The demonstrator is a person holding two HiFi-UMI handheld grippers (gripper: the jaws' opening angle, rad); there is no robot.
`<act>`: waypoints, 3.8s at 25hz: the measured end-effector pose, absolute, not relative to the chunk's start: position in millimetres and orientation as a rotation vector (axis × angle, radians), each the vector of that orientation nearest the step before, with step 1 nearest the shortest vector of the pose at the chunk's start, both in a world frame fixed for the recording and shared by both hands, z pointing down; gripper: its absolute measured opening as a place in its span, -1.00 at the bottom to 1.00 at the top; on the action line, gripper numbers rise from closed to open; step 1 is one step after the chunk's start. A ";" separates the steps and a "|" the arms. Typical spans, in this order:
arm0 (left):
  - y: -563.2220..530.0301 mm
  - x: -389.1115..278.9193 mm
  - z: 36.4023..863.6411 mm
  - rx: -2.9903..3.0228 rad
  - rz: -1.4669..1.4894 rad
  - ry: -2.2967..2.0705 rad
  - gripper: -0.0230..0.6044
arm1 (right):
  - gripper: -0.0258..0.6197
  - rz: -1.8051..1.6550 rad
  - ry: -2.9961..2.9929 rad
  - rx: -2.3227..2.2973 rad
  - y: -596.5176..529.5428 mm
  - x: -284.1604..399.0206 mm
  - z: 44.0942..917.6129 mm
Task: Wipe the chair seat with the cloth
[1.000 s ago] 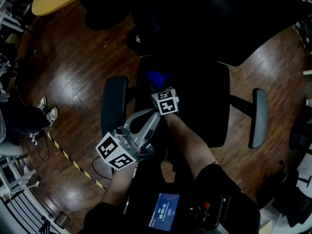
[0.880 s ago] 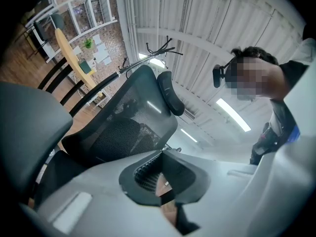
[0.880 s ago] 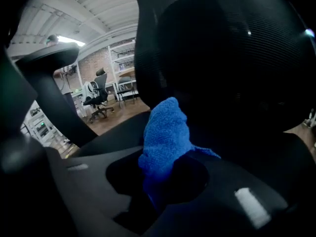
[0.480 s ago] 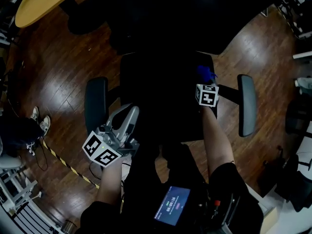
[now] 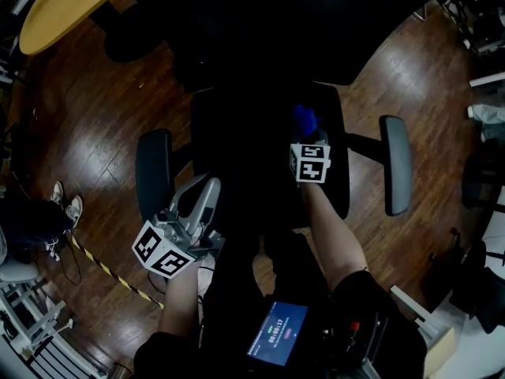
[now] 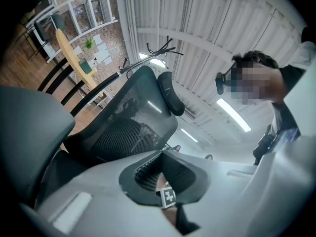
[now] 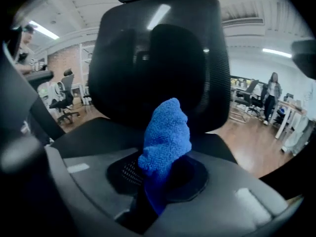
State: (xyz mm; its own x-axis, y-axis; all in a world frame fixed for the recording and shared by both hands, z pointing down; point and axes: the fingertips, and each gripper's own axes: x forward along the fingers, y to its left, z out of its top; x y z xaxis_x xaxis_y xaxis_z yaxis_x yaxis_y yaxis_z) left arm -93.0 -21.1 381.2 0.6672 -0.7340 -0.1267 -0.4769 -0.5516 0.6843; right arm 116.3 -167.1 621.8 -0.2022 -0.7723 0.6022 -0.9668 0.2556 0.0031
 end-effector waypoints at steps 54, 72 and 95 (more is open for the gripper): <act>-18.7 -102.6 378.2 2.243 -0.521 -0.956 -0.96 | -0.65 0.598 -2.406 0.935 9.2 -131.8 652.8; -19.5 -91.4 384.7 2.241 -0.500 -0.924 -0.96 | -0.65 0.564 -1.808 1.691 -3.6 266.7 646.0; -23.3 -88.1 391.0 2.255 -0.473 -0.967 -0.96 | -0.65 0.608 -2.362 0.846 84.1 -108.2 660.7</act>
